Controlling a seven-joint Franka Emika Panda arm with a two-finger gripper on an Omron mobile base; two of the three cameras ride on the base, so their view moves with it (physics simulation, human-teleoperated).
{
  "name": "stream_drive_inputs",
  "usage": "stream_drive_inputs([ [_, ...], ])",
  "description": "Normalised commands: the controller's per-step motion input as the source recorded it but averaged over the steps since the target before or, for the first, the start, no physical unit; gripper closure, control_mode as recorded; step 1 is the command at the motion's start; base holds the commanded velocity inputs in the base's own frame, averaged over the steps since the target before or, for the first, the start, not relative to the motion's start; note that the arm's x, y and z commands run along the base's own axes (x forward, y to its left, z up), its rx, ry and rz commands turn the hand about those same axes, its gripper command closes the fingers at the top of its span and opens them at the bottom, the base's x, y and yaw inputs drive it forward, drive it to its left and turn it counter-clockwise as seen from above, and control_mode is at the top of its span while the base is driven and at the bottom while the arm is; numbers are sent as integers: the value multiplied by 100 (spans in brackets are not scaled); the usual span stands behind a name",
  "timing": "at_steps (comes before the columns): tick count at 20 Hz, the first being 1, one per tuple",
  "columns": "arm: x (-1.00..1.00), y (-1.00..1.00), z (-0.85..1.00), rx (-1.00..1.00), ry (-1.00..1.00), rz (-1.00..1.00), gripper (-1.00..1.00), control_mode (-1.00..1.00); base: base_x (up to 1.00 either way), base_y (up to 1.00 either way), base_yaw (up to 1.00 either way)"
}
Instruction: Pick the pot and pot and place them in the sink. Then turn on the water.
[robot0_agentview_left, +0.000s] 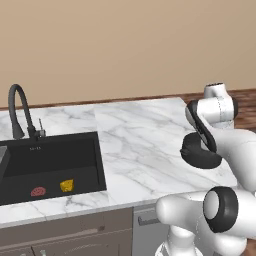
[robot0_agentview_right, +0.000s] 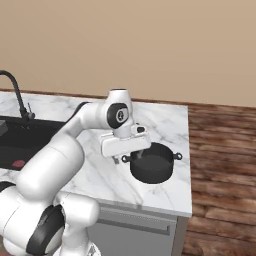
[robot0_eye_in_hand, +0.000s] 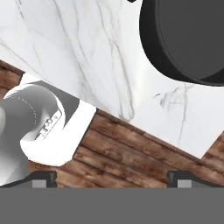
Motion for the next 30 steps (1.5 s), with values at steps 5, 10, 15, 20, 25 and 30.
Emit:
stream_drive_inputs([
  [5, -6, -7, -2, 0, 5, 15, -100, -100, 0, 0, 0],
  [10, -10, -11, -1, 0, 2, 13, -100, -100, 0, 0, 0],
  [15, -15, -12, -7, 4, 2, 11, -100, -100, 0, 0, 0],
  [20, -6, -1, -14, 5, 2, 12, -100, -100, 0, 0, 0],
  [25, 0, 0, -17, 8, 0, 15, -100, -100, 0, 0, 0],
  [30, 0, 0, -16, 10, 0, 16, -100, -100, 0, 0, 0],
])
